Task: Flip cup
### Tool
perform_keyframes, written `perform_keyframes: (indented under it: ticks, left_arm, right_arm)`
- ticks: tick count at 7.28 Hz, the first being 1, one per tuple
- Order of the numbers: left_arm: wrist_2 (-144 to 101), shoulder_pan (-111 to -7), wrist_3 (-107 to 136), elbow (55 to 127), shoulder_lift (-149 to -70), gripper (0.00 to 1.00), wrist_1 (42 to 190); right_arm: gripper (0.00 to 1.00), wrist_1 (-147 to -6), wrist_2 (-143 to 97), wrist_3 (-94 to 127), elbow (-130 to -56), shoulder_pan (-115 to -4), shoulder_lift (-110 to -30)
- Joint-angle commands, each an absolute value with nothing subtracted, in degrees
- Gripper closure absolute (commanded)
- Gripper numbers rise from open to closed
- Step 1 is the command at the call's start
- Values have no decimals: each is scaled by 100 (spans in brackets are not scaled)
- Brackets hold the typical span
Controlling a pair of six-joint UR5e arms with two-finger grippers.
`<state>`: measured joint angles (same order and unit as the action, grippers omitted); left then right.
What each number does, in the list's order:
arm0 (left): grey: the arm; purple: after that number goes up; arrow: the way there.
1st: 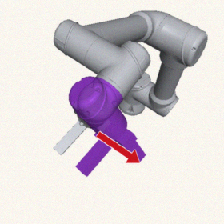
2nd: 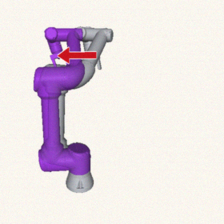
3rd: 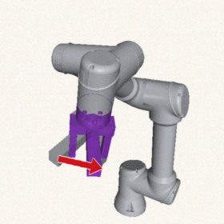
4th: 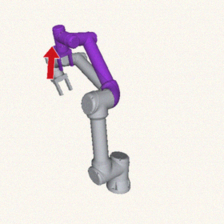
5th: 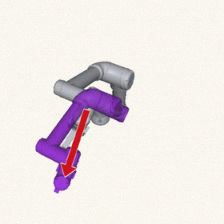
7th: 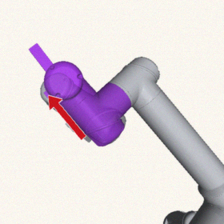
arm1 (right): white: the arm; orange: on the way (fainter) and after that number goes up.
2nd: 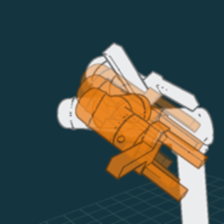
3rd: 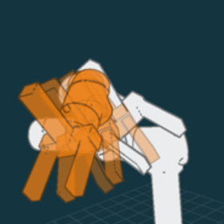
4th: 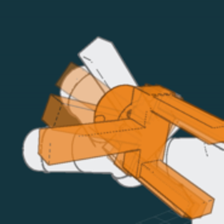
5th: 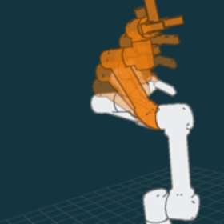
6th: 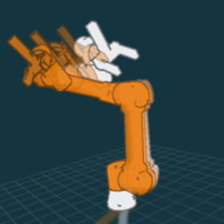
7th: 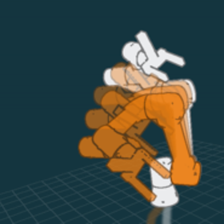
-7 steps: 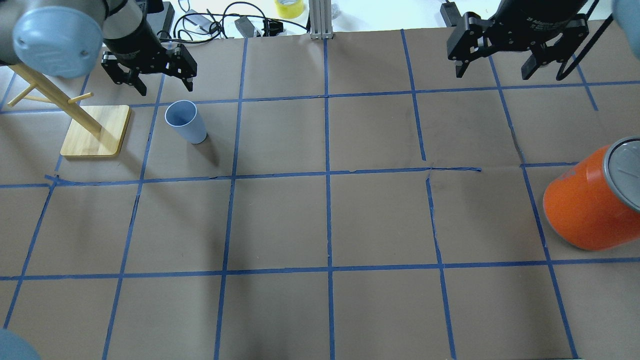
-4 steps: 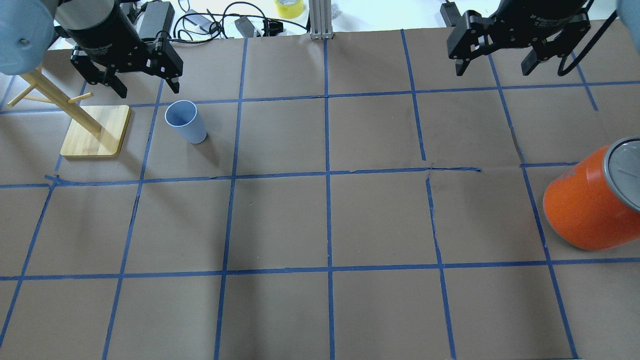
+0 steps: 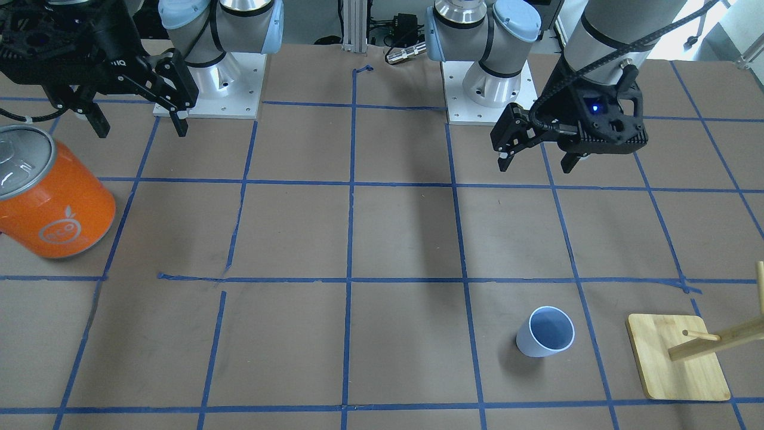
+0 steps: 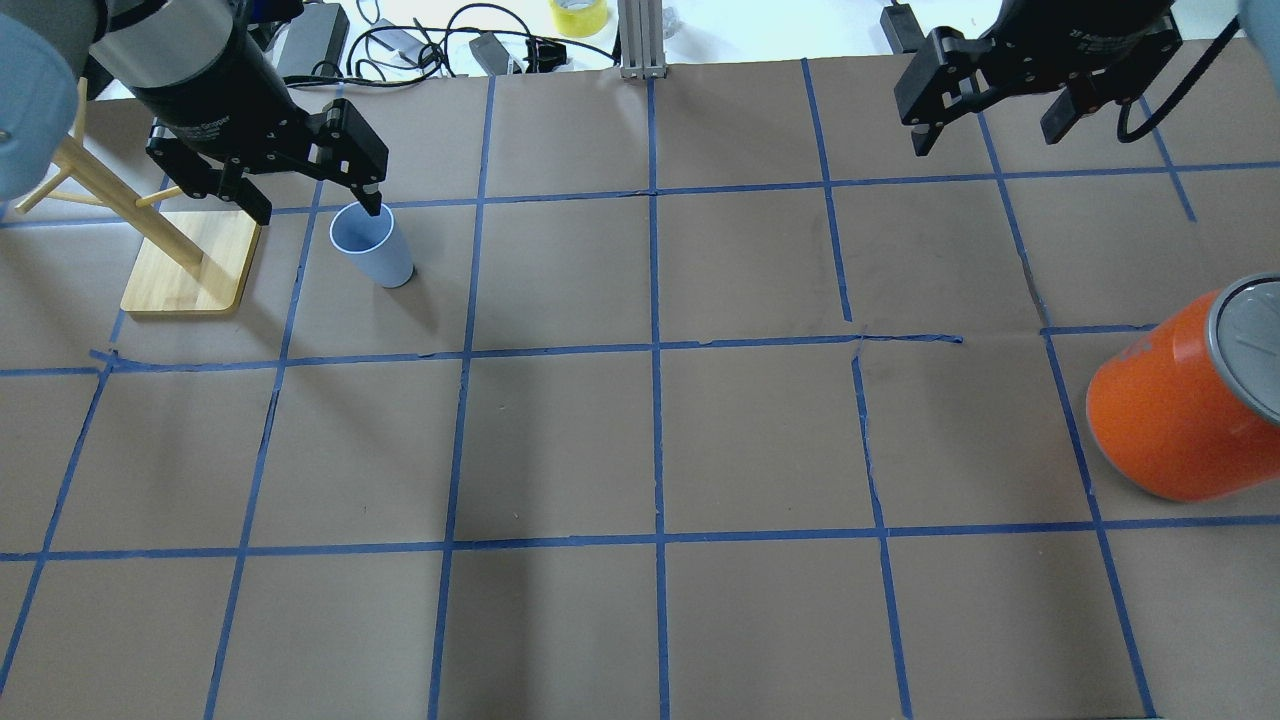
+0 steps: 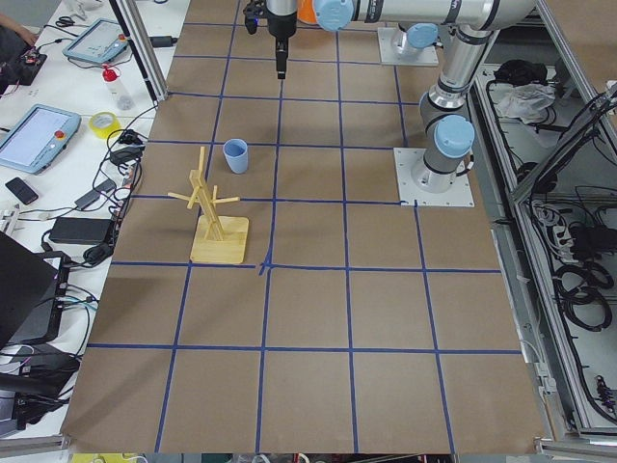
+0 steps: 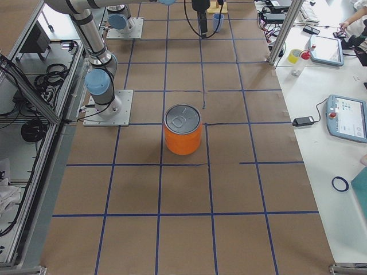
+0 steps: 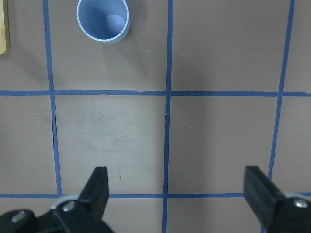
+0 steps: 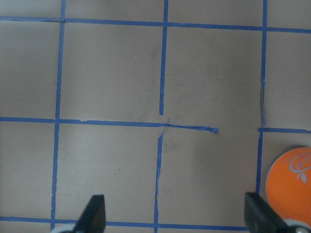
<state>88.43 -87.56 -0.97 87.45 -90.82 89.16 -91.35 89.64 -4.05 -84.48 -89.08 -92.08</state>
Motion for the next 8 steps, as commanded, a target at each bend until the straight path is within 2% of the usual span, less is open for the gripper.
perform_keyframes:
  ticks: [1, 8]
  left_arm:
    - [8894, -8763, -105, 8850, -8957, 0, 8982]
    - [8947, -8745, -114, 8851, -8851, 0, 9272]
  right_arm:
    - [0, -9176, 8860, -500, -8446, -8903, -9193]
    - [0, -9176, 8965, -518, -8473, -8895, -9193]
